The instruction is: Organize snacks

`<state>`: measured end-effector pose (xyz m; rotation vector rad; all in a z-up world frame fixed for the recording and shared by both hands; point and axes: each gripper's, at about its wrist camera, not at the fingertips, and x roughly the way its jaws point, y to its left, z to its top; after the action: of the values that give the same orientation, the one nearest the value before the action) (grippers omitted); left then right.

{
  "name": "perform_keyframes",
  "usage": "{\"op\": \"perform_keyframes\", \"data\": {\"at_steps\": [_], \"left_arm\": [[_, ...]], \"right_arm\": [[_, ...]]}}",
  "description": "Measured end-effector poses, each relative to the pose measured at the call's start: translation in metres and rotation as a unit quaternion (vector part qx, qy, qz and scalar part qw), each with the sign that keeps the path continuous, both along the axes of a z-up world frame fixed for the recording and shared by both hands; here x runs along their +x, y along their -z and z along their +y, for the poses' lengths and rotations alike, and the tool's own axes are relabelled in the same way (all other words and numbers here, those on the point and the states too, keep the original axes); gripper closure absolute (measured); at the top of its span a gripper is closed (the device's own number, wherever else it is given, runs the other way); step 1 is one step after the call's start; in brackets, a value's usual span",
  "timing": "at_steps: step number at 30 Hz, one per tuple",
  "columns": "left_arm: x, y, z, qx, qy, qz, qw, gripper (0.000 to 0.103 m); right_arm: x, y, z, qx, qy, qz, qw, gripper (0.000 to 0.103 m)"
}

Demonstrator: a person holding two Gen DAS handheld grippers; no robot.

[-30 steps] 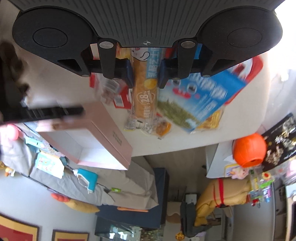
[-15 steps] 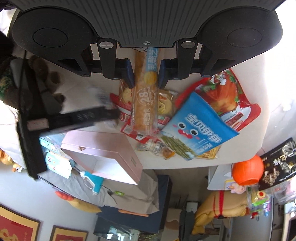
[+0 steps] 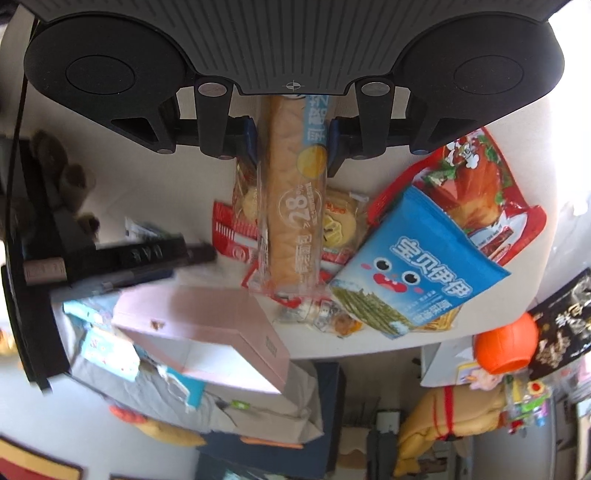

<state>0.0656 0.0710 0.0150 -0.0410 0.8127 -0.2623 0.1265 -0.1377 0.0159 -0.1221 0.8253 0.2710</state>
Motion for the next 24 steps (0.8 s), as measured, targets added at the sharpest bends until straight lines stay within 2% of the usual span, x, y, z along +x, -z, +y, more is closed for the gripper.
{"op": "perform_keyframes", "data": {"at_steps": [1,2,7,10,15,18,19,21,24], "left_arm": [[-0.002,-0.001,0.001,0.001,0.002,0.0,1.0,0.065],[-0.004,-0.002,0.002,0.001,0.004,0.0,1.0,0.067],[-0.012,-0.019,0.004,-0.052,0.012,-0.026,0.9982,0.07],[-0.003,-0.044,-0.008,-0.076,0.034,-0.065,0.9945,0.07],[0.044,-0.097,-0.039,-0.096,0.06,-0.139,0.9837,0.07],[0.092,-0.118,-0.058,-0.138,0.059,-0.182,0.9718,0.068],[0.112,-0.121,-0.063,-0.153,0.056,-0.182,0.9697,0.066],[0.146,-0.123,-0.072,-0.168,0.045,-0.167,0.9706,0.065],[0.162,-0.115,-0.074,-0.16,0.041,-0.145,0.9756,0.065]], "right_arm": [[0.004,-0.001,0.005,-0.002,-0.002,0.0,1.0,0.047],[0.003,-0.004,0.006,0.003,-0.008,0.003,1.0,0.068],[-0.028,-0.029,-0.005,0.039,-0.039,-0.011,0.998,0.068],[-0.05,-0.038,-0.025,0.061,-0.028,-0.02,0.998,0.068],[-0.07,-0.046,-0.053,0.083,0.007,-0.035,0.996,0.068],[-0.072,-0.048,-0.06,0.081,0.019,-0.044,0.996,0.067],[-0.071,-0.047,-0.061,0.079,0.021,-0.044,0.996,0.067],[-0.066,-0.044,-0.062,0.074,0.029,-0.038,0.996,0.067],[-0.064,-0.041,-0.065,0.07,0.041,-0.035,0.996,0.067]]}}
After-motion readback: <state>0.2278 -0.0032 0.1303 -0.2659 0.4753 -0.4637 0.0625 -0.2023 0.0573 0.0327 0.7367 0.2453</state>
